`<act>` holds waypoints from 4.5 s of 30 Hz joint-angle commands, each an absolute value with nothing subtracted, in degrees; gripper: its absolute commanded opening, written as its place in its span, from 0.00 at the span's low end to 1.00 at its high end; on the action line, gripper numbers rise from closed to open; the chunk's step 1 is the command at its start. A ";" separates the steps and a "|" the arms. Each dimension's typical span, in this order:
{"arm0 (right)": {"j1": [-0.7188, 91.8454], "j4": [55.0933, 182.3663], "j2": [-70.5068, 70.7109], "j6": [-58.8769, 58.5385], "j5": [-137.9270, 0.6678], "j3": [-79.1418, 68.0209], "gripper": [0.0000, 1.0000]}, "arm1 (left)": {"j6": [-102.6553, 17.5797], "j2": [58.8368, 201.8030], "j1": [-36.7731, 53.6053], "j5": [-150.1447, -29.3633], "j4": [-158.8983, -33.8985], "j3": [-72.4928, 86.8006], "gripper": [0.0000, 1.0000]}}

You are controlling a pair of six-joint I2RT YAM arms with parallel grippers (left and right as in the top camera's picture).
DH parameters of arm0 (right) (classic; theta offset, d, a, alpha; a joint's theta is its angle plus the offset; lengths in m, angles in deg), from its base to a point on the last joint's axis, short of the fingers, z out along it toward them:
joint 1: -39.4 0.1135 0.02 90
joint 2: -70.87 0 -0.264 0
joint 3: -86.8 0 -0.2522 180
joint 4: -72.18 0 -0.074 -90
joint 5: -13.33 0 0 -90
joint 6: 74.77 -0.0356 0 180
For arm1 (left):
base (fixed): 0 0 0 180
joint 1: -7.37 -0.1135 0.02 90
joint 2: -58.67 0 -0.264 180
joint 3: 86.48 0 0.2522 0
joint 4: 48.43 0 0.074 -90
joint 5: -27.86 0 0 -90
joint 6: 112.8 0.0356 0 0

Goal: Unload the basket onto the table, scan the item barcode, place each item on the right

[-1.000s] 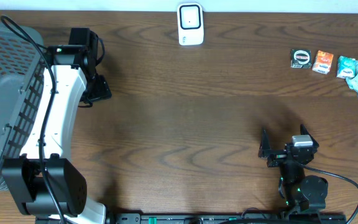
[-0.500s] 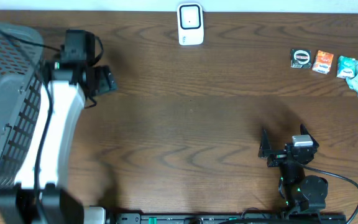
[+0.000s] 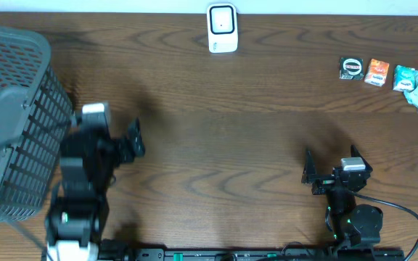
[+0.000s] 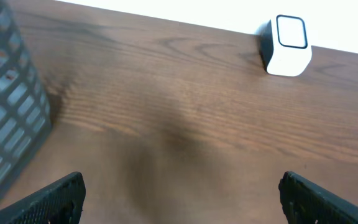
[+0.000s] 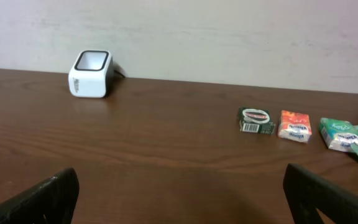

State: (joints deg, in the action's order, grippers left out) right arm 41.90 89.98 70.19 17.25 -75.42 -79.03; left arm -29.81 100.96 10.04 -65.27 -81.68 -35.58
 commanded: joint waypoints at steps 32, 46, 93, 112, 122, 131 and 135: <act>41.71 90.26 70.49 17.88 -75.68 -79.12 0.99 | -27.25 59.47 9.04 -65.56 -54.12 -71.71 0.98; 41.71 90.26 70.49 17.88 -75.68 -79.12 0.99 | -20.10 58.75 9.04 -70.85 -63.25 -72.49 0.98; 41.68 90.26 70.49 17.86 -75.68 -79.12 0.99 | -21.35 58.90 9.06 -67.53 -65.98 -72.49 0.98; 41.68 90.26 70.49 17.88 -75.68 -79.12 0.99 | -21.35 58.90 9.06 -67.53 -65.98 -72.49 0.98; 41.71 90.26 70.49 17.88 -75.68 -79.12 0.99 | -21.35 58.90 9.06 -67.50 -65.98 -72.49 0.97; 41.71 90.26 70.49 17.88 -75.68 -79.12 0.99 | -21.35 58.90 9.06 -67.53 -65.98 -72.49 0.98; 41.71 90.26 70.49 17.88 -75.68 -79.12 0.99 | -21.35 58.90 9.06 -67.50 -65.98 -72.49 0.98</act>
State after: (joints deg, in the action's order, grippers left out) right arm 41.90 90.00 70.19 17.36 -75.42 -79.03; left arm -22.33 59.25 9.30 -66.67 -63.54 -71.84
